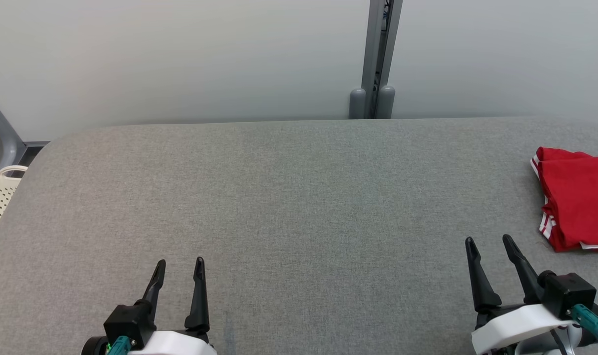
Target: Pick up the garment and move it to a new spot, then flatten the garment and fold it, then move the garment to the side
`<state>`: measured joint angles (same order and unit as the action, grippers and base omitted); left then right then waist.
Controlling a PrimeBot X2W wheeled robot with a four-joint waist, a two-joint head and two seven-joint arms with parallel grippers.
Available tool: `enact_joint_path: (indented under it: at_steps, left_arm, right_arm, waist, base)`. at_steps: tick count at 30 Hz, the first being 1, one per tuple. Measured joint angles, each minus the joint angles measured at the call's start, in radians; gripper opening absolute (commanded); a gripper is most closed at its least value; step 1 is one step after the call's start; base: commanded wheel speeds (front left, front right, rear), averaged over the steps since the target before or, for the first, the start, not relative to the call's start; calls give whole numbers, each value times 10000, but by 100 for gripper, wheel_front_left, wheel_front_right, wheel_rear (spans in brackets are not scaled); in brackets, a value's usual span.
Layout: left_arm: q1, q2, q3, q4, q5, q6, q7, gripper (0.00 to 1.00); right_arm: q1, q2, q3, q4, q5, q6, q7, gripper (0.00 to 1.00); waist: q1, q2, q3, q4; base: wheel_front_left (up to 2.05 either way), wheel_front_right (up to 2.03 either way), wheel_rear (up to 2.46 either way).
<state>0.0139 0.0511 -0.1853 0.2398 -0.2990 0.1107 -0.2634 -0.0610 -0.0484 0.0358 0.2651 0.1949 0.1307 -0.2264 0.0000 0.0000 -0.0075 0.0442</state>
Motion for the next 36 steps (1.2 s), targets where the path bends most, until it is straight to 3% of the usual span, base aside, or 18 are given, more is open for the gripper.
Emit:
enact_joint_path:
  at_steps: [29,30,36]
  left_arm:
    - [0,25,67,140,88,136,0,100]
    - [0,27,61,140,92,138,0,0]
    - [294,-56,31,610,36,130,21,0]
  right_arm:
    - [53,0,-111,173,159,0,-75,100]
    - [53,0,-105,171,159,0,-73,0]
    - [418,144,-52,650,174,0,-21,0]
  waist:
    - [0,0,-35,103]
    - [0,0,-32,105]
    - [0,0,-30,104]
  base:
    - [0,0,0]
    - [0,0,0]
    - [0,0,0]
